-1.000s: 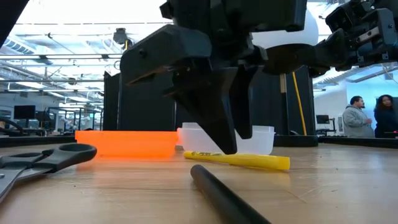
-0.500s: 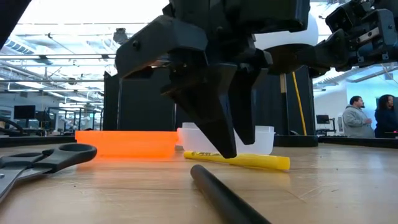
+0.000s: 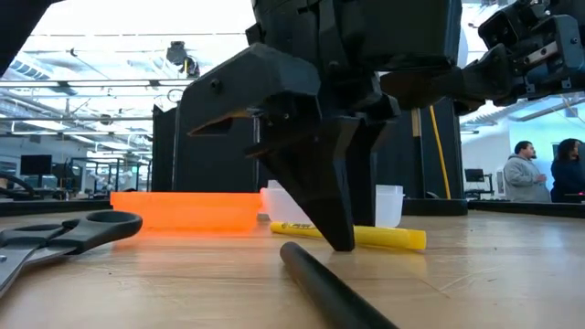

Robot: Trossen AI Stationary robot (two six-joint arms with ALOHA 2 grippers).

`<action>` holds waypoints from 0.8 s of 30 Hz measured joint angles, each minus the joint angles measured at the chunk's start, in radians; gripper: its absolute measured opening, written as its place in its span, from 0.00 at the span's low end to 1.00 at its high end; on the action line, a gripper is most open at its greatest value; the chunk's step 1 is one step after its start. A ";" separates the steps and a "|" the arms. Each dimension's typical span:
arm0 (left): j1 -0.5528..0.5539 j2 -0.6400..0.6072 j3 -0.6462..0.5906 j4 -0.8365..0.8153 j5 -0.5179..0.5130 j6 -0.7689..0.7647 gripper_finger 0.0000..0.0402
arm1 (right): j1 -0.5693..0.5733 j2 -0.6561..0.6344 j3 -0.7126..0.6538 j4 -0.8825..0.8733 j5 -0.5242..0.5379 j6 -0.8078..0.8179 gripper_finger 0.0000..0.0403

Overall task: Pick & place school supplies into a supply box
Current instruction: Put the yellow pen into the supply box

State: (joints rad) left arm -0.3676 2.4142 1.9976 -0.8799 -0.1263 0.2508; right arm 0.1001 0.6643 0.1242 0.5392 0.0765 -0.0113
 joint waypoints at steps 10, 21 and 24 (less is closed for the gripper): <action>0.022 0.007 -0.001 0.076 0.001 -0.135 0.07 | 0.000 0.000 0.000 -0.007 0.000 0.000 0.00; 0.017 -0.029 -0.003 0.106 0.024 -0.518 0.01 | 0.000 0.000 0.000 -0.017 0.000 0.000 0.00; 0.025 -0.049 -0.003 0.102 0.023 -0.689 0.00 | 0.000 0.000 0.000 -0.020 0.000 0.000 0.00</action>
State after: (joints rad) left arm -0.3422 2.3647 1.9949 -0.7775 -0.1031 -0.4383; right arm 0.1001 0.6640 0.1242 0.5189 0.0765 -0.0112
